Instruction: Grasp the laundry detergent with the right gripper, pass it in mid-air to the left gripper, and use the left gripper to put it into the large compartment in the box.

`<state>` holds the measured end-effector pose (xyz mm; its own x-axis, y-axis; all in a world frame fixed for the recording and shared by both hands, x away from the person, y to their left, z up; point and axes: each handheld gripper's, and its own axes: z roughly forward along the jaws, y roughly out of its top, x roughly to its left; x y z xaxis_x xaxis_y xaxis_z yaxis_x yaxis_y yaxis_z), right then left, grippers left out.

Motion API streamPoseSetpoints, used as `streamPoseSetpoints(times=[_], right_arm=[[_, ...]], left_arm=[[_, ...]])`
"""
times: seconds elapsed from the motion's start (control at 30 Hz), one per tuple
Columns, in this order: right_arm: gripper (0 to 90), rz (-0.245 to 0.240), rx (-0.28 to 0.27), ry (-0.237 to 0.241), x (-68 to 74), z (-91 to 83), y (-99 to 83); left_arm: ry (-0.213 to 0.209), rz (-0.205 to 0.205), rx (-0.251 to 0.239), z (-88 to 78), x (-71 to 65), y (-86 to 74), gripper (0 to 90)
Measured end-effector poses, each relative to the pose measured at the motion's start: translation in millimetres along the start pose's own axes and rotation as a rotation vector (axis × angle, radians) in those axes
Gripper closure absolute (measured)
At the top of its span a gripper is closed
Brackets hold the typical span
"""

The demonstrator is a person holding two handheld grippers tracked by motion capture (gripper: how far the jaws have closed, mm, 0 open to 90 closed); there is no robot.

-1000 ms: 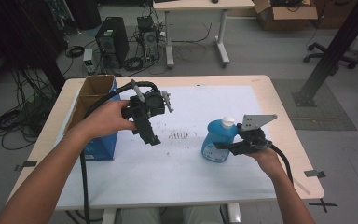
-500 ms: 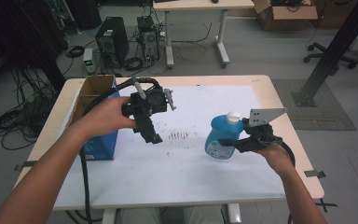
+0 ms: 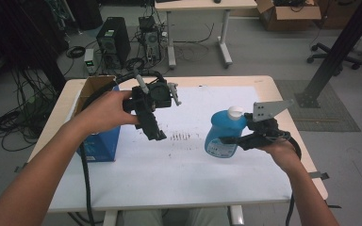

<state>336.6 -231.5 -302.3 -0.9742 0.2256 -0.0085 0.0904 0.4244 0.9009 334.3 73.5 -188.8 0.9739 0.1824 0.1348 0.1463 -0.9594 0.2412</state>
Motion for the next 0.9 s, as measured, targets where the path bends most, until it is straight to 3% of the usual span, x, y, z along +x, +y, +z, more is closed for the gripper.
streamPoseSetpoints(times=[0.37, 0.9], right_arm=[[44.3, -0.04, -0.003, 0.062, 4.6, 11.0, 22.9], [44.3, -0.095, 0.005, 0.138, 9.6, 33.0, 42.3]], left_arm=[[-0.006, 0.006, -0.018, -12.9, -0.7, 5.2, 5.4], [-0.025, 0.031, -0.02, -18.0, -5.7, 13.6, 5.4]])
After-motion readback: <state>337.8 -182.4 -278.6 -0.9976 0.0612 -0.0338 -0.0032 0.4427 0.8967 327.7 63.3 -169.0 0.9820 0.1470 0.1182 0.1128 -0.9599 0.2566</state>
